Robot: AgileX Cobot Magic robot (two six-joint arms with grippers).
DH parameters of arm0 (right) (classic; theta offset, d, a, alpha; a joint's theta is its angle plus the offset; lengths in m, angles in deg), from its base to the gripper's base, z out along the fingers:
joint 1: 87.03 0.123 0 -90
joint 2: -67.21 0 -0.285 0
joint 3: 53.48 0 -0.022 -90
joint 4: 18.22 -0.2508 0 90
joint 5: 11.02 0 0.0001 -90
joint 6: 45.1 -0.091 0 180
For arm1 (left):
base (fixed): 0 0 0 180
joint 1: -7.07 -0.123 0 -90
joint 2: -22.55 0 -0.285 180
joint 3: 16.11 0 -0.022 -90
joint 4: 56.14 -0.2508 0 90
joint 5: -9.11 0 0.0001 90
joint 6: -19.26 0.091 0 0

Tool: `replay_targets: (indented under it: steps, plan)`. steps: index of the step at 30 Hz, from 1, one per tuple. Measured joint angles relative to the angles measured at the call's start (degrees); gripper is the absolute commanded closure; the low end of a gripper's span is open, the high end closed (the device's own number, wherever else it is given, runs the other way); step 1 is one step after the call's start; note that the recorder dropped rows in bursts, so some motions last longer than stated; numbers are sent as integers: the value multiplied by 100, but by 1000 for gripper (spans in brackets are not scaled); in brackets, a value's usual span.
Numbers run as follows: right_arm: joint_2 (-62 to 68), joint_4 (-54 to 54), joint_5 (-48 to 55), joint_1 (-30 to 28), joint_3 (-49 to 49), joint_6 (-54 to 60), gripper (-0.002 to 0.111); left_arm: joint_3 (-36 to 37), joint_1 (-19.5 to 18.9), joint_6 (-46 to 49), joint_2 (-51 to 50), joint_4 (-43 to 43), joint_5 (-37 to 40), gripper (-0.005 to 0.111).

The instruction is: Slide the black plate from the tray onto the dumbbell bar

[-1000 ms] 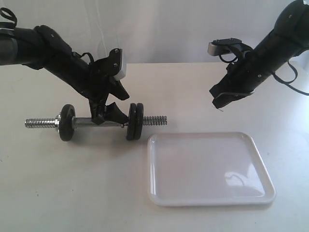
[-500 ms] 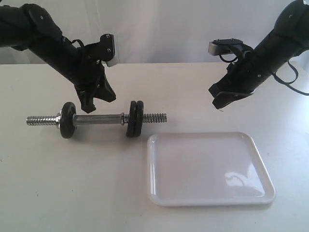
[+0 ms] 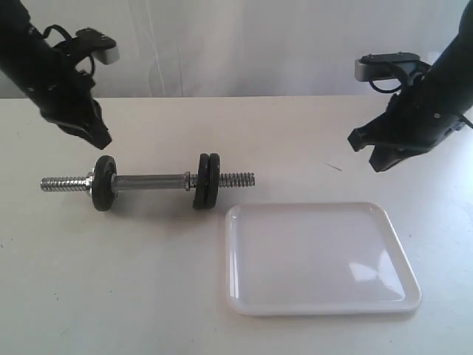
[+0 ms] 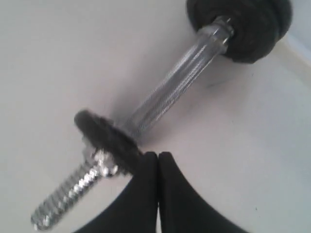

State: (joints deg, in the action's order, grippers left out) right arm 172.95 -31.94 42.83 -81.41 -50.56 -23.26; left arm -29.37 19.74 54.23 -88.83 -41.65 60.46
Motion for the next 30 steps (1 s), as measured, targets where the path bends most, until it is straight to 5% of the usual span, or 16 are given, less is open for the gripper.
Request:
replay_targets:
  steps: [7, 16, 30]
  plan:
    - [-1053, 380, 0, -50, 958, -534, 108, 1134, -501, -1075, 838, -339, 53, 107]
    - [-2875, 431, -288, -61, 2187, -1033, 108, 3364, -1228, -1850, 2609, -364, -1223, 107]
    - [-5741, 431, -1803, -61, 3834, -1731, 108, 5427, -1322, -2407, 5446, -200, -2898, 107]
